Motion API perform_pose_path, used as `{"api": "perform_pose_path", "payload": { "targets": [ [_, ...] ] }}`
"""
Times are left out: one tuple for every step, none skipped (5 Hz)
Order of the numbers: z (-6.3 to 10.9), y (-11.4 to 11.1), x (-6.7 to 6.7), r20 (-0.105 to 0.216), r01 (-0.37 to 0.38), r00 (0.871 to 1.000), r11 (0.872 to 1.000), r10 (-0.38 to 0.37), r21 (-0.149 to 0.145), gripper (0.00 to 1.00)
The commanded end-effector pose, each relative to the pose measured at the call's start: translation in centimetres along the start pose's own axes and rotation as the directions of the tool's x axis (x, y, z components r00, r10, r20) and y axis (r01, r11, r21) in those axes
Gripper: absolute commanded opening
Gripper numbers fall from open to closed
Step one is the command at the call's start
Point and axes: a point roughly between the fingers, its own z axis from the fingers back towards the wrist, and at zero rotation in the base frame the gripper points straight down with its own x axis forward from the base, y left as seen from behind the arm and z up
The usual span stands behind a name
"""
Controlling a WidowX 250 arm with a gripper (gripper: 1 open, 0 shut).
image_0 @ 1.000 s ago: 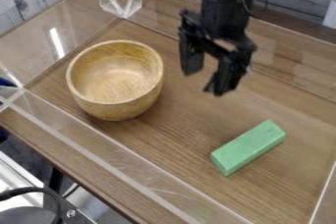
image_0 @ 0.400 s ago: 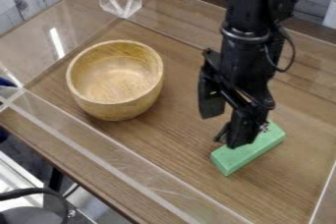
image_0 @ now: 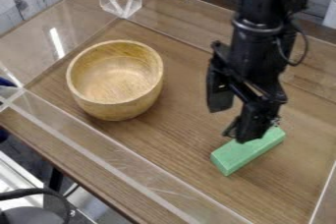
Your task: Put the green block in the brown bowl
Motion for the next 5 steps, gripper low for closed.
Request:
{"api": "perform_pose_path", "payload": {
  "targets": [
    [-0.1,-1.0,2.0,0.067,0.027,0.997,1.000,-0.028,0.008,1.00],
    [-2.1,-2.2,3.2,0.094,0.041,0.995,0.999,-0.040,-0.012,1.00],
    [-2.2,-1.5,4.7,0.084,-0.011,0.996,1.000,0.012,-0.014,1.00],
    [-1.8,-0.5,5.7,0.068,-0.041,0.997,0.999,0.042,-0.013,1.00],
    [-1.6,0.4,6.5,0.042,-0.065,0.997,0.998,0.065,-0.014,1.00]
  ]
}}
